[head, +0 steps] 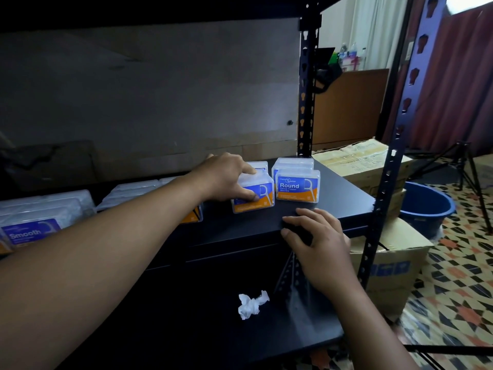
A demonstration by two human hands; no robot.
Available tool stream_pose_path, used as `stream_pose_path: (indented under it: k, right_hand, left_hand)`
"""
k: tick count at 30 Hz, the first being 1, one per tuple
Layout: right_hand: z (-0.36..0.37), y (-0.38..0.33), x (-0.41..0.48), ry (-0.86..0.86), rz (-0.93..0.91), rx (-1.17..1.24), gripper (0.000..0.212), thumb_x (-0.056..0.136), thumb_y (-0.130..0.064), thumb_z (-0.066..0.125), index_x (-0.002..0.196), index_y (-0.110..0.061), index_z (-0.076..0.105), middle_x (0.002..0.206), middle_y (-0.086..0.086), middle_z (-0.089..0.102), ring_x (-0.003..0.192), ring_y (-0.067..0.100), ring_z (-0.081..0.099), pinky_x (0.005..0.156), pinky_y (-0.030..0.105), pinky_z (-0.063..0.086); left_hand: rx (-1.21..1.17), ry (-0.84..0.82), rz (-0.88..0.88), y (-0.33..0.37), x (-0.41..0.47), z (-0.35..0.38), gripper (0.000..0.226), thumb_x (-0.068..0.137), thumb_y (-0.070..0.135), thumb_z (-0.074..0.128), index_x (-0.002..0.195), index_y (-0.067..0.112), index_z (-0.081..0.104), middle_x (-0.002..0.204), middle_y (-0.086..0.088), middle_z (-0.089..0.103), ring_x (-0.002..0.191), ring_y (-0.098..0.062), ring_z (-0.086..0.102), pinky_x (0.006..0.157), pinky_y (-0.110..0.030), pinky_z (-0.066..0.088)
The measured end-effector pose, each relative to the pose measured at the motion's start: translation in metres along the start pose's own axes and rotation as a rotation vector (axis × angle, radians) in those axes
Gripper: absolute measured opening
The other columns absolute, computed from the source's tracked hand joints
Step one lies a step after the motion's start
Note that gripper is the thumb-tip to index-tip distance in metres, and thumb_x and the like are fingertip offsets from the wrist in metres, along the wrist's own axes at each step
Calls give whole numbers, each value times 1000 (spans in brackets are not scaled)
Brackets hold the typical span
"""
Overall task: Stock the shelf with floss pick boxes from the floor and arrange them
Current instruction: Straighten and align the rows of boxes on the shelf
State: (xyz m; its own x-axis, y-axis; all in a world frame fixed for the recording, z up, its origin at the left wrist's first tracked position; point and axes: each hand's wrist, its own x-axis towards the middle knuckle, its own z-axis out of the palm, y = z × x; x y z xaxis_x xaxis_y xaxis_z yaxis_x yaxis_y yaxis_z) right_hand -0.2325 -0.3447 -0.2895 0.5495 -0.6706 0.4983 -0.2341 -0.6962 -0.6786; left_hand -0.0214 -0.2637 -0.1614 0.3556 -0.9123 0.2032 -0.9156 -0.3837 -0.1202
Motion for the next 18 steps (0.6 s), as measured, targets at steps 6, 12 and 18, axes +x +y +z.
stream_pose_path:
  k: [6, 12, 18]
  right_hand:
    - [2, 1, 1, 35, -41, -18, 23, 88, -44, 67, 111, -44, 69, 131, -22, 56, 136, 5, 31, 116, 46, 14]
    - [3, 3, -1, 55, -114, -164, 24, 90, -50, 62, 111, -43, 68, 131, -21, 57, 135, 9, 37, 118, 47, -9]
    - [4, 8, 2, 62, -154, -119, 25, 88, -47, 67, 112, -39, 70, 127, -16, 61, 131, 14, 41, 118, 49, 11]
  left_hand:
    - [-60, 0, -1, -1, -4, 1, 80, 67, 73, 70, 135, 32, 58, 119, 4, 60, 118, -20, 51, 100, -43, 41]
    - [-161, 18, -4, -5, -4, 3, 83, 57, 72, 77, 129, 33, 63, 115, 8, 62, 113, -17, 53, 100, -43, 42]
    - [-209, 25, -12, -5, -4, 2, 84, 54, 71, 80, 127, 33, 65, 117, 9, 63, 113, -16, 54, 101, -44, 42]
